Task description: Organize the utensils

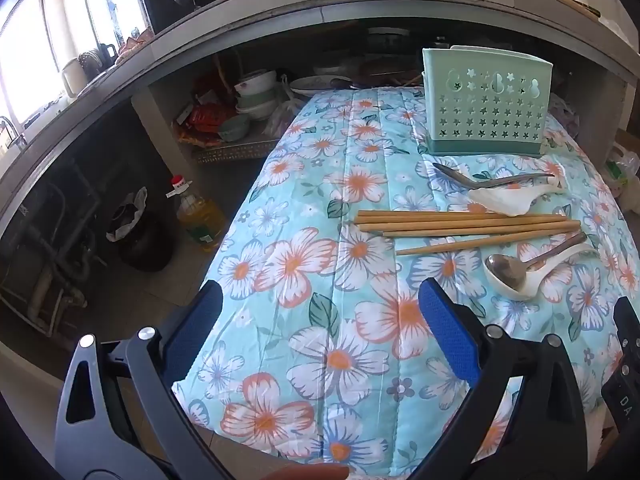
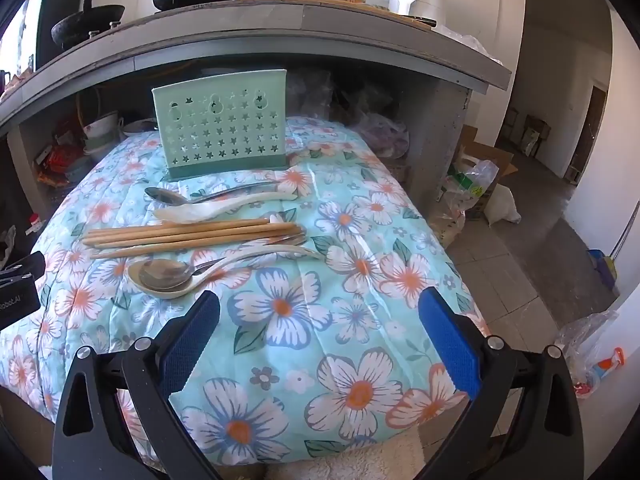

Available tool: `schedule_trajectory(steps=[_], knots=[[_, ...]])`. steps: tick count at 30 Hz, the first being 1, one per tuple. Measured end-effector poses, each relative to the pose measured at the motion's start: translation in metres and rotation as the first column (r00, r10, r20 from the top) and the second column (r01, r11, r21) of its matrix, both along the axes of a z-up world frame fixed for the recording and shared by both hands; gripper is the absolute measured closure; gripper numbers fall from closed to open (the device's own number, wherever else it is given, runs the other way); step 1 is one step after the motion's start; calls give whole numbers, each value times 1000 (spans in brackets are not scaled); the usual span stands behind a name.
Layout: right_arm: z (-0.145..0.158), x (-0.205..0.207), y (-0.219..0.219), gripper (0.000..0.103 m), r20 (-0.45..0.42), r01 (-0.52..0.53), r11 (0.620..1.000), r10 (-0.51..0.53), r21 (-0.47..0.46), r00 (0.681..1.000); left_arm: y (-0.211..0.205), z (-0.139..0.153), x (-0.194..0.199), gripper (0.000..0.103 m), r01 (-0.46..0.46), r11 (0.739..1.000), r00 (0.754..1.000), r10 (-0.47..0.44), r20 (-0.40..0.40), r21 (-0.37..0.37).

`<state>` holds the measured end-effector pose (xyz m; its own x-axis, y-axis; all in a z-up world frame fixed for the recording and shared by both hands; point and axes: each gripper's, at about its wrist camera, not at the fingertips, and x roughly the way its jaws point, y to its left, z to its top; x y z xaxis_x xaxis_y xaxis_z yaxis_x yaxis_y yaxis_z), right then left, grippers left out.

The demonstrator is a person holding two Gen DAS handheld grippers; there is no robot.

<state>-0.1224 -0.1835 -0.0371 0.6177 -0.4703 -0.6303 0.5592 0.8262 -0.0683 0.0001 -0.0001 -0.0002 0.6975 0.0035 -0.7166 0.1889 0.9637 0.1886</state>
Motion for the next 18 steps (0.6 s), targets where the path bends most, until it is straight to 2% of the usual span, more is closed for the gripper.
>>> schedule_trajectory(steps=[18], knots=[[3,0,2,6,9,-7,1000,7,6,1000,-1,2,-1,9,11,1000,1000,-11,5,-7]])
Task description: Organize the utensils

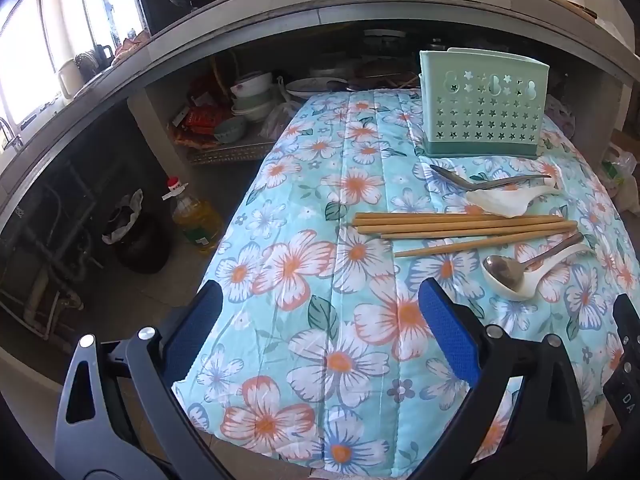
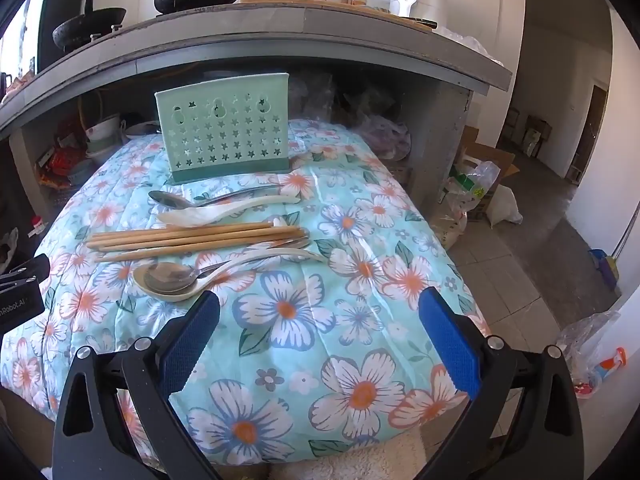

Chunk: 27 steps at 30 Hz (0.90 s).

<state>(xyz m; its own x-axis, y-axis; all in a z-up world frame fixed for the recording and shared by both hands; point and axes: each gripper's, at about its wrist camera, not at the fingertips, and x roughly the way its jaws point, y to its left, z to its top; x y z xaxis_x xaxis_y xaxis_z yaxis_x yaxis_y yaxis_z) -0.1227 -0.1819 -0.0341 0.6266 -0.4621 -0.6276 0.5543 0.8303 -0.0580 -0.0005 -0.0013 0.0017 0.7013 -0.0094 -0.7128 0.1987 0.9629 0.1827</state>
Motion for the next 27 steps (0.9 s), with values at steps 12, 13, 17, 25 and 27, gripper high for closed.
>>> schedule_trajectory(steps=[12,13,17,25,27], knots=[[2,-1,0,6,12,1,1000,-1,4,1000,0,5,2,9,-3,1000,1000,3,9,-11],[2,-1,0,6,13,0,1000,0,4,1000,1,6,2,9,-4,1000,1000,4,10,-12],[3,-1,0,6,13,-1,1000,1,0,1000,2,6,2,9,-5,1000,1000,5,13,-13],[4,0,0,6,13,-2,1000,2,-4,1000,3,7,3,9,-4,1000,1000,4,14,-13],[5,-1,1,6,14,-1,1000,1,-3,1000,3,6,3,9,-4,1000,1000,4,13,-14]])
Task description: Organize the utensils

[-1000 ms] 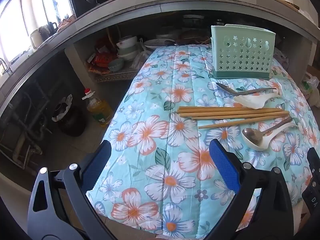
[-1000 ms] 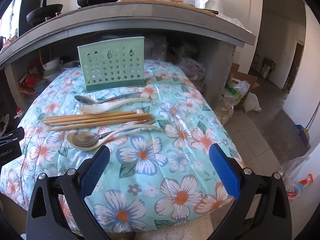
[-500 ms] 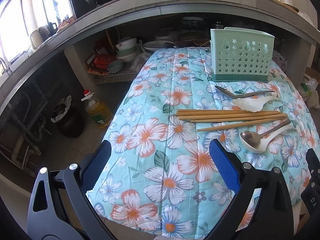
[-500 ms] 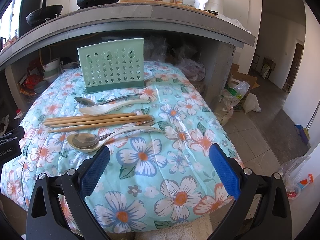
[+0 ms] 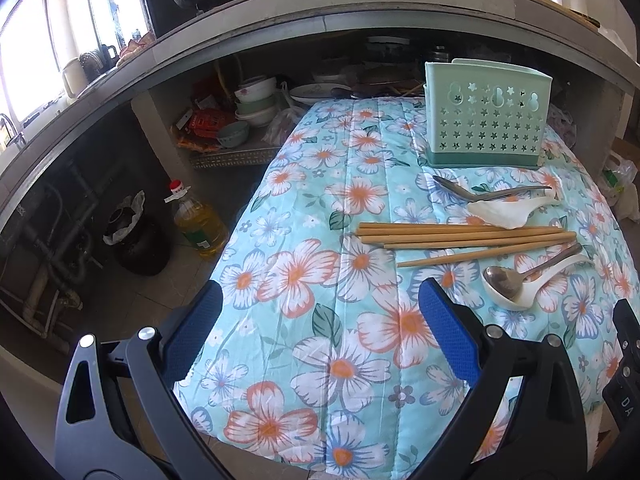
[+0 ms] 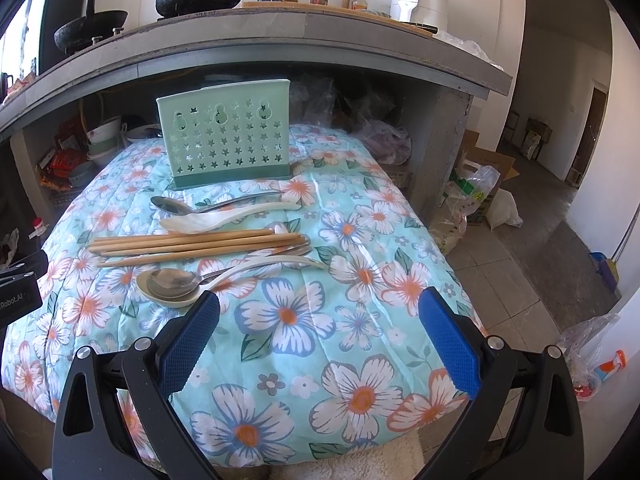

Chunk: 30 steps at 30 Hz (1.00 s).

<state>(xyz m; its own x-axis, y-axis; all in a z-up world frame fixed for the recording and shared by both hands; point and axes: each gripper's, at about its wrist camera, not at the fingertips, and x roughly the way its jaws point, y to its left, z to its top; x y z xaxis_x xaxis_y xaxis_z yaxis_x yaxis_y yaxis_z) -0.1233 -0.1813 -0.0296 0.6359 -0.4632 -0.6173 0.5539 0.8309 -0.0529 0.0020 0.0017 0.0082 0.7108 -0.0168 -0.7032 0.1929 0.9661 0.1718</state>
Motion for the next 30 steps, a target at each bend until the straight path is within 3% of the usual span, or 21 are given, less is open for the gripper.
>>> schedule_trajectory(steps=[30], knots=[[0,-1,0,6,0,-1,1000,1,-3,1000,3,3,3,9,-2,1000,1000,2,2,-1]])
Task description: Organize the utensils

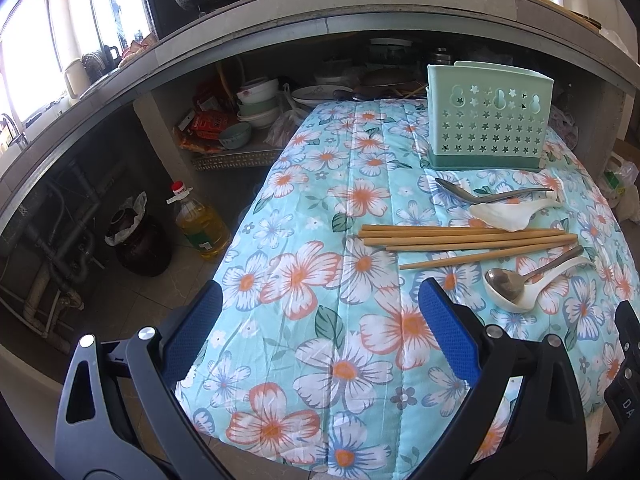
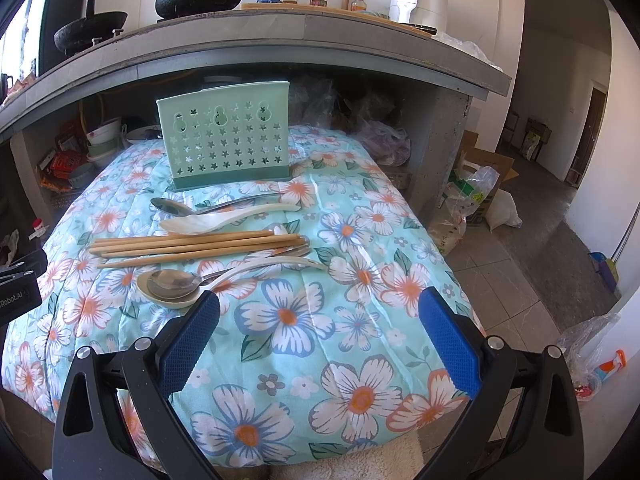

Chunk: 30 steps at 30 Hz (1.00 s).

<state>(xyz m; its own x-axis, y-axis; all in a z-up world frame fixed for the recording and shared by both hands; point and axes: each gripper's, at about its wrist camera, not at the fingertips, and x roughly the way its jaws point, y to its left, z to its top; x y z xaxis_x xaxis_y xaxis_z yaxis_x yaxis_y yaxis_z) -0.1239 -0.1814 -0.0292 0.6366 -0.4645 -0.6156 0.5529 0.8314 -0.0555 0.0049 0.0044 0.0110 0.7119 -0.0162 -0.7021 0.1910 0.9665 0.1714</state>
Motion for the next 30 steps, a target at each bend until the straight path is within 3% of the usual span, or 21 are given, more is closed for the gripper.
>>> schedule_trajectory(steps=[30], knots=[[2,-3,-2,6,13,8,1000,-8,2,1000,7,2,9,9,-9,1000,1000,9,16,3]])
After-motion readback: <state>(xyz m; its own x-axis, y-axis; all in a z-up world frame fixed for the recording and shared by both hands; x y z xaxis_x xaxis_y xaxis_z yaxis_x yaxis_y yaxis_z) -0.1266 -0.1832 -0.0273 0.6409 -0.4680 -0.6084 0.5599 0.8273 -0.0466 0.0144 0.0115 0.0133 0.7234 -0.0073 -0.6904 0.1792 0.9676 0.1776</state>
